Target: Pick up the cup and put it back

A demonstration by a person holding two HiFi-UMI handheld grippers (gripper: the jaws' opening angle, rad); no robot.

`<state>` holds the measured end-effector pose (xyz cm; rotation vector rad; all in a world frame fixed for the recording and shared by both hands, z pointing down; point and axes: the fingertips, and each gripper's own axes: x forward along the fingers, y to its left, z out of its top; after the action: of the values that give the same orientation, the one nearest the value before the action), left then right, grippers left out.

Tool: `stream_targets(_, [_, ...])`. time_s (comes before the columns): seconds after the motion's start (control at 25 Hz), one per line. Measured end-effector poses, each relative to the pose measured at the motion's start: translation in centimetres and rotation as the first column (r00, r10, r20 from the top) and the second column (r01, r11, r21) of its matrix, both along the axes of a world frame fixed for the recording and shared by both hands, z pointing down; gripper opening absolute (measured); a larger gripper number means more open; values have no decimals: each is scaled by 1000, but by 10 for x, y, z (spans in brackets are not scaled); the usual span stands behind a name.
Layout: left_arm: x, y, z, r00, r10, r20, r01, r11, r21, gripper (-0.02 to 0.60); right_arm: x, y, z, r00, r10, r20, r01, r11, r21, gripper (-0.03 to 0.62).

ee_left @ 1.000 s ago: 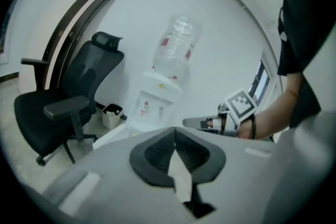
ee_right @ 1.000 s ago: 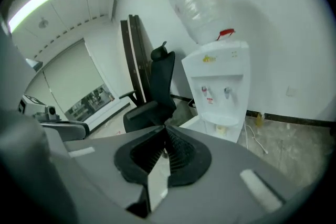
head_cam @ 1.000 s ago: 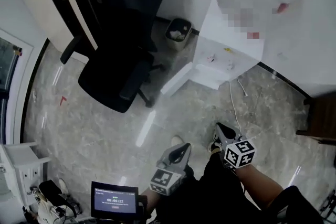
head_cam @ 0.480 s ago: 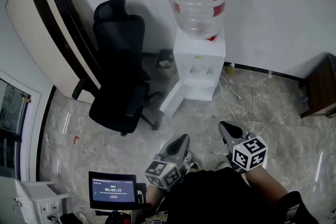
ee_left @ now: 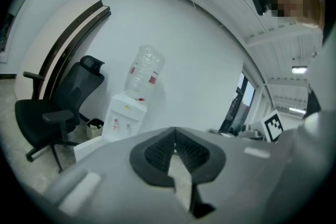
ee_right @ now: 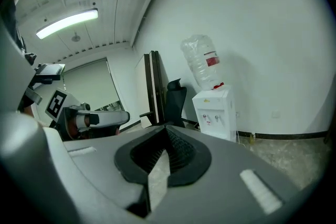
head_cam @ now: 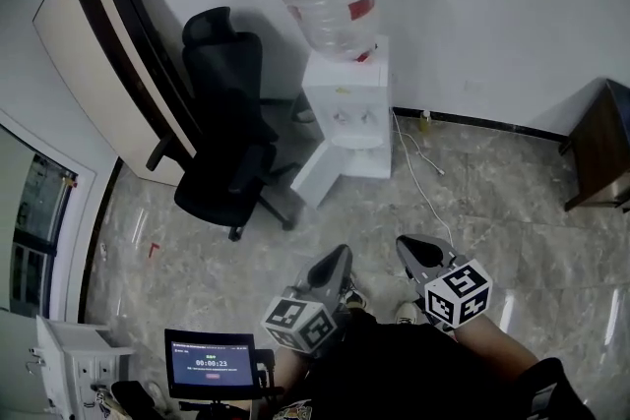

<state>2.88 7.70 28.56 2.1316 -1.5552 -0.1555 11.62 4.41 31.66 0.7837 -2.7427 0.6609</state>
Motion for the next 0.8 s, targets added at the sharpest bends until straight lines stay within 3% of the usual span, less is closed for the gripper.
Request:
stream_targets(0.16, [30,35,-9,999,13,44,-13,1000,11,5,21,20,-3,999,1,41,-1,1000,-18,8])
stream_targets(0.36, [33,66,-2,999,1,47,0,1000,-4,5,23,50,-4,998,-7,62,9,1000,-19,8])
stream_targets(0.6, [10,97,-4,999,16,35,-16,1000,-8,5,6,80,-10,999,6,54,-7,1000,4,8])
stream_targets(0.8, [-35,128,-15,1000,9,19,-10,999,35,5,-25,113,-24,997,62,52,-63,998,30,8])
